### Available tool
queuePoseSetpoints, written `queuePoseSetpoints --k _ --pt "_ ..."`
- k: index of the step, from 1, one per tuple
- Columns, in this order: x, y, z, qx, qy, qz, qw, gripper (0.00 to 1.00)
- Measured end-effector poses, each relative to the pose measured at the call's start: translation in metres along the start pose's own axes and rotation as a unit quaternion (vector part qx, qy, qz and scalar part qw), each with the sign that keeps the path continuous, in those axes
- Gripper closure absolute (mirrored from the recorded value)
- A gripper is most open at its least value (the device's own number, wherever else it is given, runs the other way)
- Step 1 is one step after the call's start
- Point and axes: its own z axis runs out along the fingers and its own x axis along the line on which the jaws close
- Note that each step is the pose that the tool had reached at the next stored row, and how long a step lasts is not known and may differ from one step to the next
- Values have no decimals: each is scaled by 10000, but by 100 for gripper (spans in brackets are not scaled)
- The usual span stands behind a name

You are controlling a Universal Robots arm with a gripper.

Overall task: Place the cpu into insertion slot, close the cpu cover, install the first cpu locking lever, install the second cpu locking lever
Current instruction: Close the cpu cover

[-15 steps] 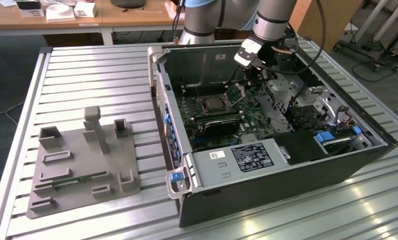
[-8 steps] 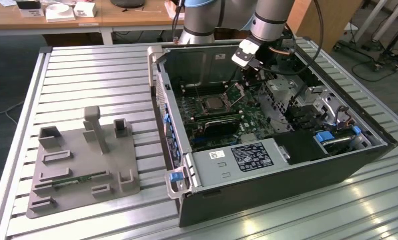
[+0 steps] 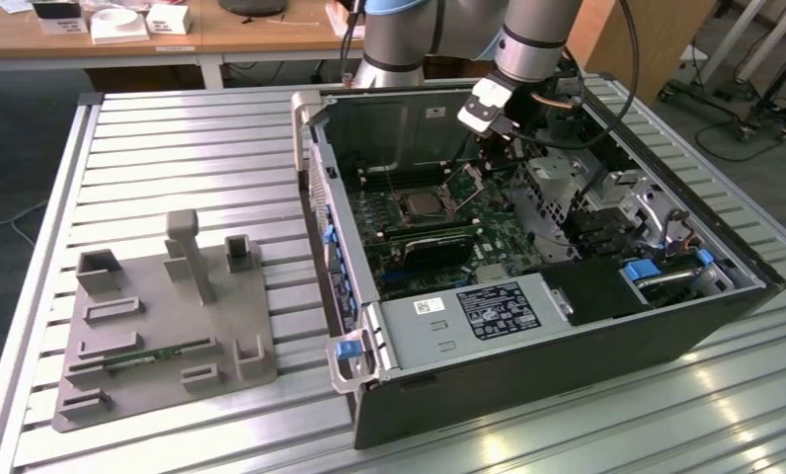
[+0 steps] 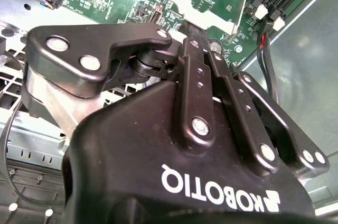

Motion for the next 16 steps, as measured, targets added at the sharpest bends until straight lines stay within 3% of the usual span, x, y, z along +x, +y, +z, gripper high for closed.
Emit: queuePoseSetpoints --k 16 --pt "0 -92 -3 0 0 0 10000 89"
